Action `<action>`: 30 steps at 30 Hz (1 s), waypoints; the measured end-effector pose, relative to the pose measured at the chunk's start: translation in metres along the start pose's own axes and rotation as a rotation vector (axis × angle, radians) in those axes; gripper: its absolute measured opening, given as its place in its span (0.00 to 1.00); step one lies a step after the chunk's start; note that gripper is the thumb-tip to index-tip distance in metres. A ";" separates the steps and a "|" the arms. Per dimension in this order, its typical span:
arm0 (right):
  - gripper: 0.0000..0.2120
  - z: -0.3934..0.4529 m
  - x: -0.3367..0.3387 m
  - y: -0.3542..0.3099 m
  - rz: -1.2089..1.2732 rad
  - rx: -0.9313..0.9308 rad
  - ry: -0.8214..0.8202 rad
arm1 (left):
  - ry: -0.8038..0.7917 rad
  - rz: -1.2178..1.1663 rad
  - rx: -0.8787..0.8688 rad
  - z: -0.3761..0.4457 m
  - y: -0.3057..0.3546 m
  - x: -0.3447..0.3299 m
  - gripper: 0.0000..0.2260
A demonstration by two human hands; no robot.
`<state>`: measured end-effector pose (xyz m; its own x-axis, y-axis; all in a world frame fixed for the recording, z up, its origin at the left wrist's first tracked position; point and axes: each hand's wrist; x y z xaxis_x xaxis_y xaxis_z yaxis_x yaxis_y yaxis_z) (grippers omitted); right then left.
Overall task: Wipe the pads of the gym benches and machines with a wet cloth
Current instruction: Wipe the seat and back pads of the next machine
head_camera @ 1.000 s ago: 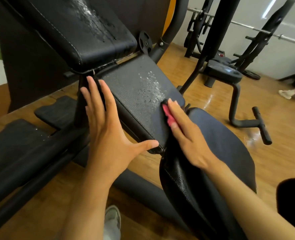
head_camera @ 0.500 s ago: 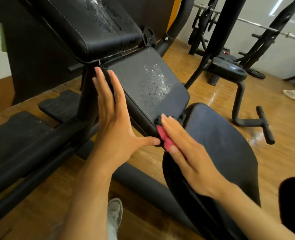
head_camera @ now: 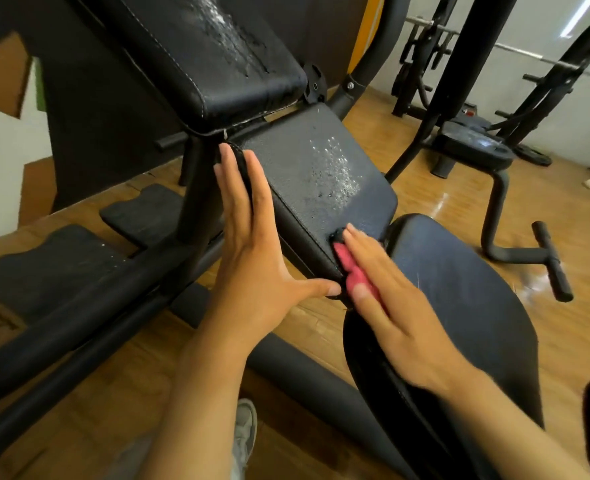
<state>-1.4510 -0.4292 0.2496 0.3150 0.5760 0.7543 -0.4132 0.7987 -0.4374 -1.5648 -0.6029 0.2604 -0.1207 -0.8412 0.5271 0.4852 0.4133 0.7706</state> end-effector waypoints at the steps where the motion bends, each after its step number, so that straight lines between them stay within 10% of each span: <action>1: 0.25 0.009 0.003 0.008 0.016 -0.024 0.026 | -0.005 -0.004 -0.001 0.000 0.000 0.000 0.74; 7: 0.26 0.058 0.021 0.089 -0.027 -0.423 0.217 | -0.019 -0.002 -0.010 -0.002 0.001 0.003 0.72; 14: 0.25 0.014 0.007 0.035 -0.050 -0.026 0.051 | -0.025 -0.019 -0.027 -0.001 -0.003 0.002 0.72; 20: 0.23 0.053 0.027 0.099 0.002 -0.337 0.198 | -0.034 -0.039 -0.028 -0.002 -0.002 0.004 0.71; 30: 0.25 0.011 0.016 0.042 0.059 -0.047 -0.029 | -0.040 -0.037 -0.046 -0.001 -0.005 0.004 0.71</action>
<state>-1.4732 -0.3886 0.2486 0.2665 0.6177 0.7398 -0.3894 0.7712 -0.5036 -1.5673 -0.6087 0.2581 -0.1735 -0.8405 0.5133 0.5192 0.3648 0.7729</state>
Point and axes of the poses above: each hand's wrist, its own z-axis towards the middle knuckle, its own x-axis out of the back of the hand, y = z × x, and after that the axes turned 9 degrees about x, right-handed
